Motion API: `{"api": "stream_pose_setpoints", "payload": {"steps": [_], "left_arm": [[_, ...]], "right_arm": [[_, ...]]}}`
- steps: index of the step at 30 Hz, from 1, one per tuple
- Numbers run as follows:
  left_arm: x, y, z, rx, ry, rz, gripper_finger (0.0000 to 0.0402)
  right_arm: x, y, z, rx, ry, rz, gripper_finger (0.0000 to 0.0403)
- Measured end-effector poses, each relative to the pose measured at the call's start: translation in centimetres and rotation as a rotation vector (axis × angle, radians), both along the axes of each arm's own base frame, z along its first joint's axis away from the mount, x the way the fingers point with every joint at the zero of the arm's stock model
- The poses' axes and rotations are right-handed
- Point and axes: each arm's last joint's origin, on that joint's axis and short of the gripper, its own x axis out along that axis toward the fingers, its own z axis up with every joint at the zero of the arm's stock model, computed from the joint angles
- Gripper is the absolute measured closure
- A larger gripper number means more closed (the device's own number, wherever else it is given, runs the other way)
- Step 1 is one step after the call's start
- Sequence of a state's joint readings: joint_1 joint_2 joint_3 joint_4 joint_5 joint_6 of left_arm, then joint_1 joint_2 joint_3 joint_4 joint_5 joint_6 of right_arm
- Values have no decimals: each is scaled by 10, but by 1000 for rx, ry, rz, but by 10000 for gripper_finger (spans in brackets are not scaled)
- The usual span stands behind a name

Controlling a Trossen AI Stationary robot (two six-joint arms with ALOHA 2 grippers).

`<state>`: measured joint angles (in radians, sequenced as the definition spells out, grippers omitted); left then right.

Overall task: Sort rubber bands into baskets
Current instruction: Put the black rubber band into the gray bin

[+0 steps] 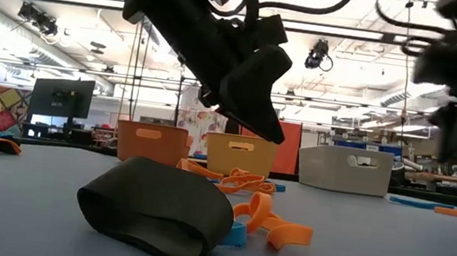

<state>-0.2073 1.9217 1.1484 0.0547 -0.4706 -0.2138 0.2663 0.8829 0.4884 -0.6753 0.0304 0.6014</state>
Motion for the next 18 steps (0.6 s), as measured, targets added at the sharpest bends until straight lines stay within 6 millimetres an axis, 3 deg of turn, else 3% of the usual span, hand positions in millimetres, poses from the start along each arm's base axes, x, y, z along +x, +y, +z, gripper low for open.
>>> {"api": "stream_pose_setpoints", "payload": {"steps": [4,8,12,18], "left_arm": [[0,1,0,-1,-4,3,275],[1,2,0,-1,-5,5,275],[1,2,0,-1,-5,5,275],[1,6,0,-1,-4,10,275]], "right_arm": [[-6,26,-11,103,-36,64,199],[-8,51,-17,214,-209,112,208],[-17,70,-25,309,-266,183,216],[-27,92,-45,310,-281,246,228]]}}
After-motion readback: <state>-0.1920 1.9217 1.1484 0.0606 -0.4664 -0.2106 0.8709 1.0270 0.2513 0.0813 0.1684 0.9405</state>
